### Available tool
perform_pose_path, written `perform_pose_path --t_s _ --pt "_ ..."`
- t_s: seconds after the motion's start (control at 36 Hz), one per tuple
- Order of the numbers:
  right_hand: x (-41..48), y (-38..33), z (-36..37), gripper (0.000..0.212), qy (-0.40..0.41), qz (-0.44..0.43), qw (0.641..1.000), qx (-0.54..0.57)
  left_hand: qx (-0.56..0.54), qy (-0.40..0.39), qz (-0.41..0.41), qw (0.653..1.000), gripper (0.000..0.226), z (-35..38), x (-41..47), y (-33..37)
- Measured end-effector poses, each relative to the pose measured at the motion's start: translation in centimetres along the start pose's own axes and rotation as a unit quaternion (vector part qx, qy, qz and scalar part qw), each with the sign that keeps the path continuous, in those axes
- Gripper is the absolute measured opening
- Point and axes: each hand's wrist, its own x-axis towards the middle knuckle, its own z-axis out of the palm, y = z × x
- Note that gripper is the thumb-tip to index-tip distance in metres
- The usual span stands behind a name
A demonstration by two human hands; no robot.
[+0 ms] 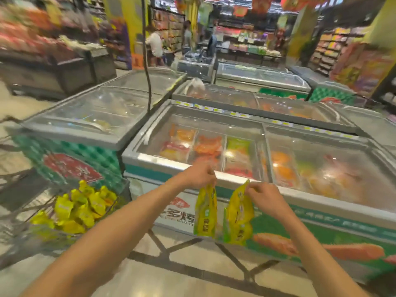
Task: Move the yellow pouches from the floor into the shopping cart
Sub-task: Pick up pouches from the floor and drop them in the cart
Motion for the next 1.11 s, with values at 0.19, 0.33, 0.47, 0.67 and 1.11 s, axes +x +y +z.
perform_pose_path --t_s 0.19,0.33,0.47,0.67,1.11 --pt "8.4 -10.4 6.1 0.023 -0.082 -0.121 0.989 -0.036 -0.016 0.092 -0.11 0.99 0.025 -7.5 -2.8 -11.3" --pt "13.6 -17.8 10.7 0.028 -0.113 -0.184 0.976 0.009 -0.018 0.152 -0.194 0.969 0.026 -12.2 -5.4 -18.9" --pt "18.2 -25.6 15.7 0.021 -0.126 -0.239 0.963 0.007 -0.005 0.185 -0.258 0.948 0.026 -16.4 -8.2 -24.6" --pt "23.1 -36.5 21.5 0.022 -0.168 -0.294 0.941 0.003 -0.055 0.307 -0.341 0.887 0.03 -20.8 -12.7 -33.5" --pt "31.2 -59.1 40.0 0.024 -0.291 -0.434 0.851 -0.055 -0.099 0.388 -0.487 0.776 0.026 -28.3 -18.5 -52.6"
